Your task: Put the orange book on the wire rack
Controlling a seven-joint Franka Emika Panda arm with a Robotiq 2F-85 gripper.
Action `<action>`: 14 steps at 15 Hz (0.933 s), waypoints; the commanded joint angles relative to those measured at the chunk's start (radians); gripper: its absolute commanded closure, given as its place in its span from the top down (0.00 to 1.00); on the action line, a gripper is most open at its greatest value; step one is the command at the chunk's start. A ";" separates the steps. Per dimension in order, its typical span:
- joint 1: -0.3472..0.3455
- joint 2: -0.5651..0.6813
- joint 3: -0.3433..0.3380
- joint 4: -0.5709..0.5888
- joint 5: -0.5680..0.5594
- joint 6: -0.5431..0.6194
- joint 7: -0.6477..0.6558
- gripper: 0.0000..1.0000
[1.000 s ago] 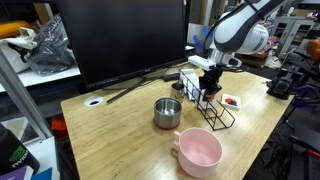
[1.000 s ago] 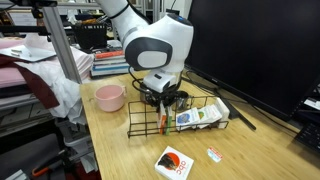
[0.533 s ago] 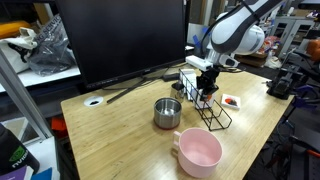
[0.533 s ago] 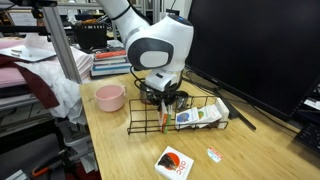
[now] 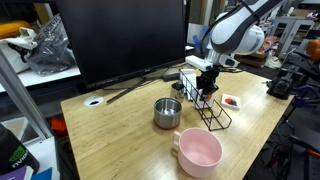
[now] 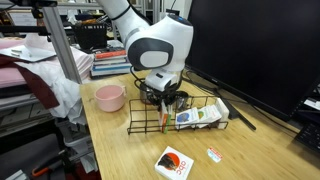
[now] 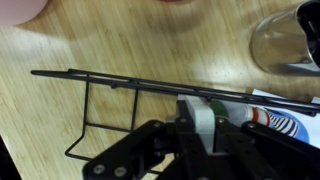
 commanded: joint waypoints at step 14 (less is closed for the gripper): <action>0.032 0.088 -0.025 0.022 -0.041 0.054 0.023 0.99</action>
